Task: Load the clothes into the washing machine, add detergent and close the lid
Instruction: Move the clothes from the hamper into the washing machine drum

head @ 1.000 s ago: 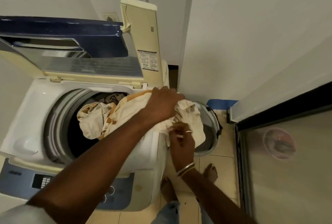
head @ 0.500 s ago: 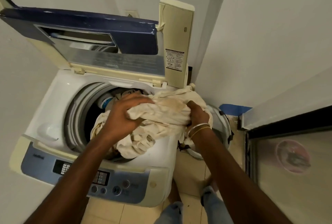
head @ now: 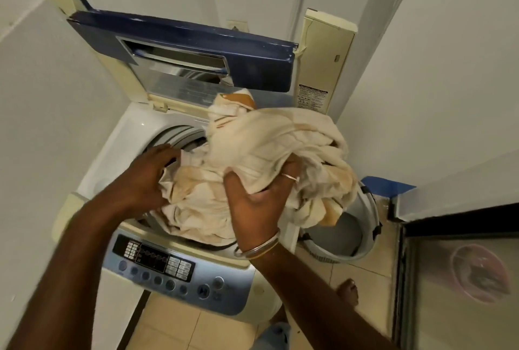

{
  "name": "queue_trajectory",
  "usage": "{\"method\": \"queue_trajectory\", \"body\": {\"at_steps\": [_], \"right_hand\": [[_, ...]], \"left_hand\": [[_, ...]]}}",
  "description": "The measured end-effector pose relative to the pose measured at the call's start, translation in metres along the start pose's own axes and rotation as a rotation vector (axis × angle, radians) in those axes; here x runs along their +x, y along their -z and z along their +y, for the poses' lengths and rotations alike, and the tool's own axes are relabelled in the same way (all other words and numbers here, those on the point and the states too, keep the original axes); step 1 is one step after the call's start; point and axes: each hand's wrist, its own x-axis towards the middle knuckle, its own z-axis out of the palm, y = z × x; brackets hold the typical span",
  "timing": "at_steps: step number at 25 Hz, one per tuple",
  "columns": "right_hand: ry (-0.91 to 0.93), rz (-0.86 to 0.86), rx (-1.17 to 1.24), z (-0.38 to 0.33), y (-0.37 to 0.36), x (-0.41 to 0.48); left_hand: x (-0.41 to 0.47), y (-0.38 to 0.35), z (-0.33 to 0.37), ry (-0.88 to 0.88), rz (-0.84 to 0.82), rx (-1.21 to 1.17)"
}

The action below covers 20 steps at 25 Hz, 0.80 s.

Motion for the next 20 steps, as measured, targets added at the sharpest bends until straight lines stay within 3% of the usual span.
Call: {"method": "queue_trajectory", "body": {"at_steps": [3,4,8,10,12,13,15,17,20], "right_hand": [[0.224,-0.094,-0.018,-0.012,-0.018,0.003],[0.272,-0.134,-0.017,-0.014,-0.023,0.003],[0.290,-0.300,-0.164,-0.016,-0.038,0.001],[0.236,-0.486,-0.226,-0.021,-0.036,0.005],[0.331,-0.647,-0.431,-0.025,-0.015,0.018],[0.409,-0.678,-0.519,-0.027,0.001,0.026],[0.495,-0.569,-0.536,-0.021,0.041,0.047],[0.385,-0.526,-0.670,-0.002,0.082,0.071],[0.056,-0.729,-1.039,0.046,0.112,0.090]], "left_hand": [[-0.034,0.017,0.019,0.018,-0.109,-0.283],[-0.037,0.011,0.028,0.022,-0.068,-0.341],[-0.015,-0.039,0.061,0.037,0.415,-0.425],[-0.008,-0.056,0.060,0.101,0.524,-0.676],[-0.005,-0.066,0.044,0.164,0.623,-0.862],[-0.005,-0.068,0.039,0.181,0.670,-0.946],[-0.005,-0.070,0.029,0.264,0.714,-1.241],[-0.008,-0.070,0.022,0.360,0.649,-1.525],[-0.008,-0.069,0.013,0.442,0.584,-1.660]]}}
